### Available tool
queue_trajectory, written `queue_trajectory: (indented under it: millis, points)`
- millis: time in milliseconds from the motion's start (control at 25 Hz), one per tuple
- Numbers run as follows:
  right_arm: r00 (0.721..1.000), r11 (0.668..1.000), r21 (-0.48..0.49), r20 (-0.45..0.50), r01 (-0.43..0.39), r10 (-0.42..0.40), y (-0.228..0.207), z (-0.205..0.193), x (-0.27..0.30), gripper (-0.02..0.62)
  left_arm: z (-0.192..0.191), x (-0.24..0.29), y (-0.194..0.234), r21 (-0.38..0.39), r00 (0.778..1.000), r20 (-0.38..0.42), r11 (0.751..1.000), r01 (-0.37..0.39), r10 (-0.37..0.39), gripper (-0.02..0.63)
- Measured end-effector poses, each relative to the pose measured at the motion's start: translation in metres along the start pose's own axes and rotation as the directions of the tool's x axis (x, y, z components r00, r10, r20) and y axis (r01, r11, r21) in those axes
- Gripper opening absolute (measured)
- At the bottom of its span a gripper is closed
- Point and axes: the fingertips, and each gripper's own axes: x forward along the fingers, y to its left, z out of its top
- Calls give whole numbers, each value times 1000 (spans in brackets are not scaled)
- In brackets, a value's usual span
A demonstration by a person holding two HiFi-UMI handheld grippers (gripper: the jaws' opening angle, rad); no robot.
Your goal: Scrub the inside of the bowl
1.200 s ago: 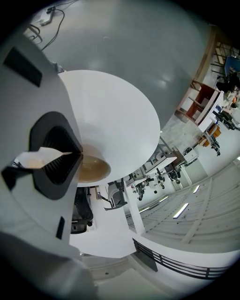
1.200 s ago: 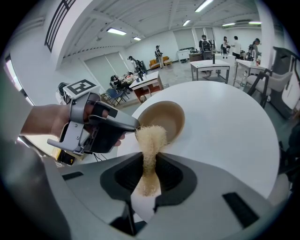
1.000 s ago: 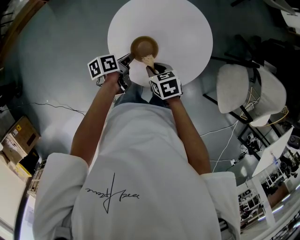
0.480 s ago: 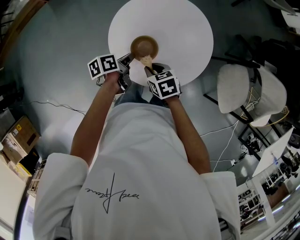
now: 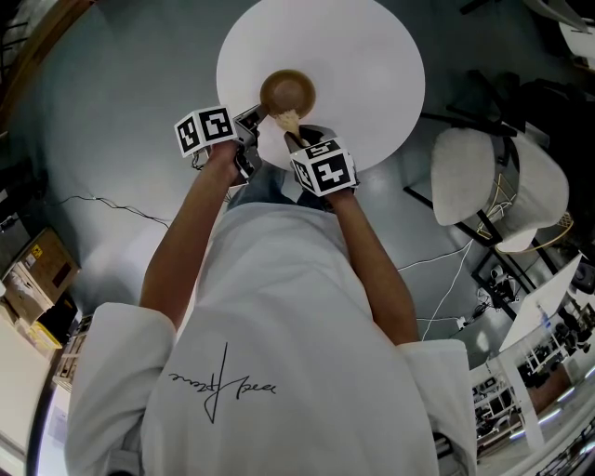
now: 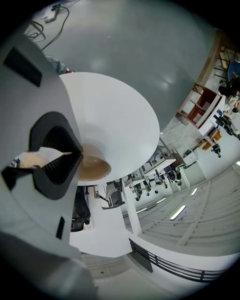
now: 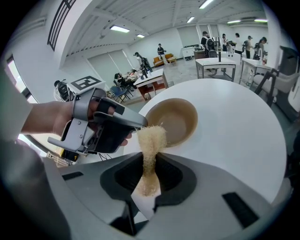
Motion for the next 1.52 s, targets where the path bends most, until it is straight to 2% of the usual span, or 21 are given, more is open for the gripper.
queue_trajectory:
  millis: [360, 600, 920, 1280, 1400, 1520]
  points:
    - [1000, 1000, -16, -8, -18, 18, 9, -1, 3, 83, -3, -1, 0, -4, 1000, -4, 1000, 5, -5, 18]
    - [1000, 1000, -10, -6, -25, 25, 7, -4, -1, 83, -4, 3, 1, -7, 999, -35, 1000, 22, -22, 20]
    - [1000, 1000, -14, -2, -16, 16, 6, -6, -8, 83, -5, 2, 0, 56, 996, -93, 998, 12, -6, 20]
    - [1000, 1000, 2, -1, -16, 16, 2, -11, -12, 83, -9, 5, -1, 79, 991, -136, 997, 5, 5, 18]
    - [1000, 1000, 11, 2, -12, 12, -1, -11, -13, 83, -8, 4, 0, 71, 991, -131, 997, 7, 2, 18]
    - [1000, 1000, 30, 6, -7, 7, -4, -12, -15, 83, -9, 2, -2, 32, 992, -122, 999, 27, -23, 20]
